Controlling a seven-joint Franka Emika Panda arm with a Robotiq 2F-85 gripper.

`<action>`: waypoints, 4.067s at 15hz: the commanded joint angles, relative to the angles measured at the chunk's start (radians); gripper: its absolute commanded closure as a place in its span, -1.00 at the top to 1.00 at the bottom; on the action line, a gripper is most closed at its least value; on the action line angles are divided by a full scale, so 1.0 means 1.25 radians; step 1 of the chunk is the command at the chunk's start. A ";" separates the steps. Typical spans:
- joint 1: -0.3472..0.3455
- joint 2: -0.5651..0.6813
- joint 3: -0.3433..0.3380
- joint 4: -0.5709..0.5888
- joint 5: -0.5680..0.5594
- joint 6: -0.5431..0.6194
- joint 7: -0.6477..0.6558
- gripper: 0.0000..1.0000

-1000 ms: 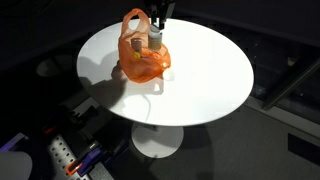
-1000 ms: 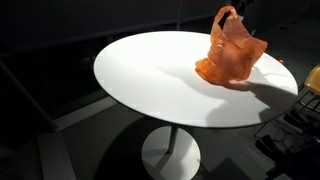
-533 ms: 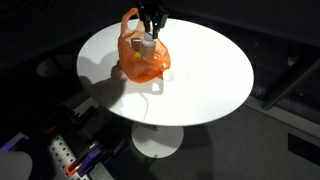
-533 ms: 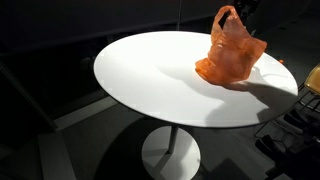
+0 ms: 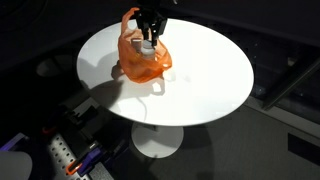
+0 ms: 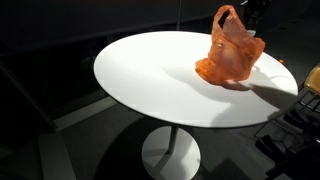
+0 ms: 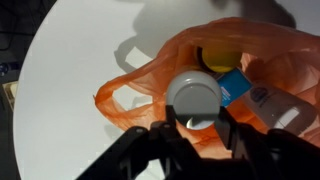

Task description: Put the white container in the orange plastic bag.

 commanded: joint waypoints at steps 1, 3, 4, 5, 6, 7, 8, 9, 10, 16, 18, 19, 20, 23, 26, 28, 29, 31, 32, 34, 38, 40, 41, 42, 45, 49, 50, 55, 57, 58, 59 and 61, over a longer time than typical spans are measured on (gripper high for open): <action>-0.006 -0.061 -0.006 -0.064 -0.042 0.028 0.007 -0.62; -0.009 -0.070 -0.006 -0.085 -0.047 0.046 0.007 -0.62; -0.010 -0.072 -0.006 -0.096 -0.049 0.065 0.010 -0.62; -0.012 -0.071 -0.006 -0.105 -0.048 0.084 0.011 -0.62; -0.013 -0.070 -0.006 -0.113 -0.049 0.104 0.013 -0.62; -0.013 -0.068 -0.006 -0.122 -0.047 0.127 0.012 -0.62; -0.013 -0.063 -0.007 -0.129 -0.050 0.150 0.017 -0.62; -0.014 -0.058 -0.007 -0.137 -0.046 0.176 0.017 -0.62; -0.014 -0.054 -0.008 -0.145 -0.046 0.202 0.020 -0.62; -0.021 -0.024 -0.012 -0.158 -0.012 0.278 0.036 -0.62; -0.026 -0.015 -0.008 -0.154 0.029 0.263 0.019 -0.62; -0.028 -0.013 -0.004 -0.154 0.056 0.259 0.010 -0.62; -0.027 -0.010 -0.004 -0.154 0.069 0.260 0.011 -0.62; -0.025 -0.006 -0.009 -0.151 0.083 0.263 0.018 -0.62; -0.023 0.000 -0.013 -0.144 0.069 0.251 0.025 -0.62; -0.023 0.003 -0.014 -0.143 0.066 0.248 0.024 -0.62; -0.023 0.002 -0.014 -0.142 0.066 0.247 0.022 0.20; -0.024 -0.002 -0.016 -0.140 0.063 0.245 0.020 0.53; -0.024 -0.005 -0.016 -0.138 0.063 0.245 0.019 0.71; -0.025 -0.019 -0.016 -0.134 0.064 0.239 0.010 0.98; -0.025 -0.049 -0.018 -0.124 0.047 0.222 0.001 1.00; -0.030 -0.070 -0.016 -0.114 0.049 0.190 -0.025 1.00; -0.032 -0.083 -0.016 -0.108 0.049 0.166 -0.044 1.00; -0.034 -0.096 -0.016 -0.103 0.053 0.145 -0.063 1.00; -0.039 -0.153 -0.014 -0.087 0.066 0.083 -0.138 1.00; -0.028 -0.206 -0.006 -0.059 0.080 0.038 -0.192 1.00; -0.022 -0.219 -0.001 -0.055 0.090 0.030 -0.199 1.00; 0.015 -0.265 0.033 -0.038 0.133 -0.045 -0.200 1.00; 0.029 -0.281 0.049 -0.032 0.124 -0.092 -0.185 1.00; 0.034 -0.292 0.056 -0.031 0.120 -0.112 -0.182 1.00; 0.039 -0.303 0.063 -0.029 0.115 -0.133 -0.182 1.00; 0.046 -0.322 0.075 -0.026 0.106 -0.169 -0.182 1.00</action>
